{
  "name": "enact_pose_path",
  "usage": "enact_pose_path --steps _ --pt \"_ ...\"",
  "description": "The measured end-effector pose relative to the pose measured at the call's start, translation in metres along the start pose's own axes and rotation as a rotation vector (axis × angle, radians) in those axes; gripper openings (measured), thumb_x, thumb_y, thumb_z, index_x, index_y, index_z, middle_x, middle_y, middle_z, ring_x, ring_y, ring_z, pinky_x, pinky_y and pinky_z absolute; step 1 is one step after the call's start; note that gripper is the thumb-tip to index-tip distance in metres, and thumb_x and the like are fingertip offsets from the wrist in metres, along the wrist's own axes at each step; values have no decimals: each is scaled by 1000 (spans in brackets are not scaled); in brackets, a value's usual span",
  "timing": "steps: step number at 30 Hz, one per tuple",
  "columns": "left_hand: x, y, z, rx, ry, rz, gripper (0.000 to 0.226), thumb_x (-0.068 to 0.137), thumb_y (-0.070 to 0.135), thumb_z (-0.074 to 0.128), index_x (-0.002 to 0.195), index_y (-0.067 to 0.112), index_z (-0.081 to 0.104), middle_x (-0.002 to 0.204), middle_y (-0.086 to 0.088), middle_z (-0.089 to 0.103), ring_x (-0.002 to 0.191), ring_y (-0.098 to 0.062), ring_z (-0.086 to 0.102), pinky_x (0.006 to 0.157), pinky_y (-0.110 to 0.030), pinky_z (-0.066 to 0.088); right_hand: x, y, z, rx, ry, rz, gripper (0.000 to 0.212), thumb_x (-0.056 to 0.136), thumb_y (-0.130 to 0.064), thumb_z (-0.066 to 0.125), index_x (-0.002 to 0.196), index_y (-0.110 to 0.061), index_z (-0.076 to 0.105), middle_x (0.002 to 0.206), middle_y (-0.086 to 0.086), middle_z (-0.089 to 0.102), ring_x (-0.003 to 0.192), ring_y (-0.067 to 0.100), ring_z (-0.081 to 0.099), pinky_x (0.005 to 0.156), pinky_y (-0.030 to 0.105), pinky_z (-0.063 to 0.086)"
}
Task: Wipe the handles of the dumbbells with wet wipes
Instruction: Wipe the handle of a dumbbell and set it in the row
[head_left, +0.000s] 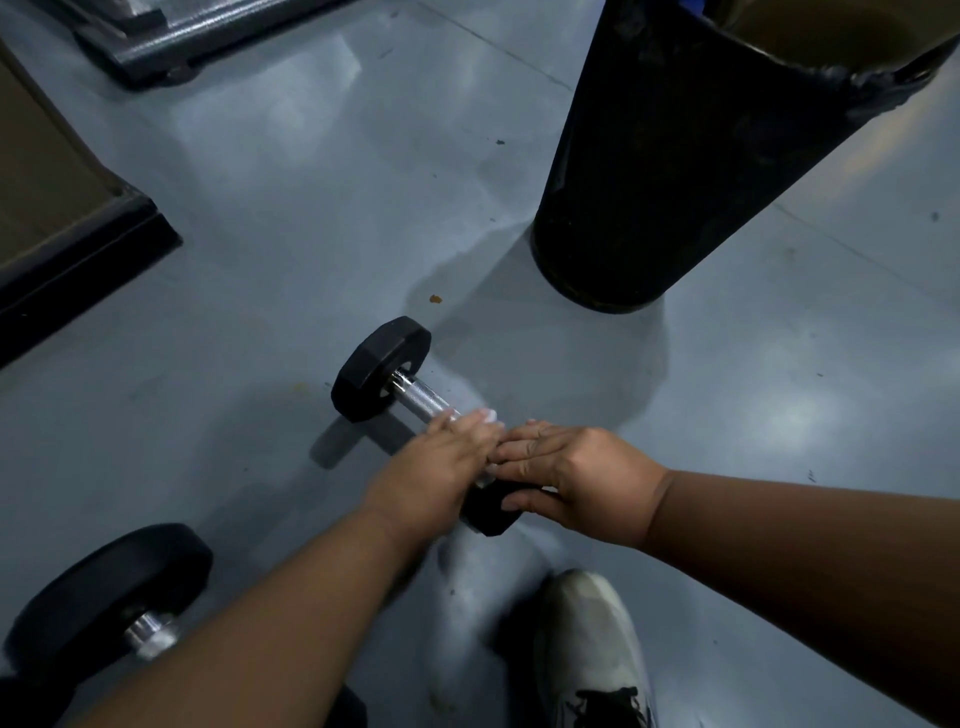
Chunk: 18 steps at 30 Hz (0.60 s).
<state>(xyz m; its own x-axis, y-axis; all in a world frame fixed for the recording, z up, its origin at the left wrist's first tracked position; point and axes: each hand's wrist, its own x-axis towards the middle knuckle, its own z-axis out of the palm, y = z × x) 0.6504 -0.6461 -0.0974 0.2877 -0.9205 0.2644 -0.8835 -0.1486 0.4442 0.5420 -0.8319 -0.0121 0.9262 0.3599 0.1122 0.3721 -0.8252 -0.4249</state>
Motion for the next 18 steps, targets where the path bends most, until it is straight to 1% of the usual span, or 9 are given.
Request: enact_pose_path --steps 2,5,8,10,11,13,15,16,18 --pt "3 -23 -8 59 46 -138 48 83 8 38 118 -3 68 128 -19 67 125 -38 60 112 -45 26 1 1 0 6 -7 -6 31 92 -32 68 104 -4 76 112 6 74 107 28 68 93 41 54" --pt "3 -24 -9 143 72 -237 44 82 0 43 119 -5 66 135 -21 62 132 -41 52 110 -56 34 -1 1 0 3 -15 -11 29 92 -29 68 102 -3 76 109 7 75 104 29 68 92 41 54" --pt "-1 5 3 139 28 -11 41 88 -2 48 127 -11 60 142 -24 54 137 -42 45 115 -55 32 -2 1 1 7 -23 -9 33 93 -34 64 105 -5 75 113 6 74 108 29 68 93 42 54" --pt "3 3 -4 132 -41 128 43 93 9 46 128 -11 60 139 -24 58 133 -40 52 116 -49 32 -1 0 0 1 -14 -4 35 93 -35 61 106 -6 76 115 5 74 111 27 67 94 41 55" --pt "6 -6 -7 155 -58 127 46 90 11 45 128 -10 61 135 -23 61 127 -39 57 116 -47 33 -1 0 -1 4 -9 -2 36 93 -35 60 105 -5 76 114 5 74 109 28 68 93 41 56" --pt "10 -30 -17 192 -54 -13 50 82 8 44 125 -8 63 128 -22 65 116 -37 65 114 -46 34 -1 1 -2 13 -6 -6 36 94 -35 59 103 -4 76 111 6 75 106 29 69 90 42 56" --pt "9 -42 -23 229 -21 -177 52 76 5 42 120 -9 66 126 -23 66 116 -37 65 116 -43 30 -2 1 0 16 -5 -8 35 94 -34 60 103 -4 76 111 7 74 106 29 69 90 42 56" --pt "8 -36 -20 237 -11 -220 52 75 4 42 121 -9 65 127 -24 65 119 -39 63 115 -43 27 -2 2 1 17 -3 -8 35 93 -34 61 103 -4 76 111 8 75 107 29 69 90 43 56" --pt "6 -9 -5 205 -16 -176 51 77 4 47 125 -10 59 127 -26 63 124 -41 57 113 -42 26 -2 3 2 21 -2 -4 32 92 -32 65 105 -4 76 112 8 75 108 29 68 91 43 56"
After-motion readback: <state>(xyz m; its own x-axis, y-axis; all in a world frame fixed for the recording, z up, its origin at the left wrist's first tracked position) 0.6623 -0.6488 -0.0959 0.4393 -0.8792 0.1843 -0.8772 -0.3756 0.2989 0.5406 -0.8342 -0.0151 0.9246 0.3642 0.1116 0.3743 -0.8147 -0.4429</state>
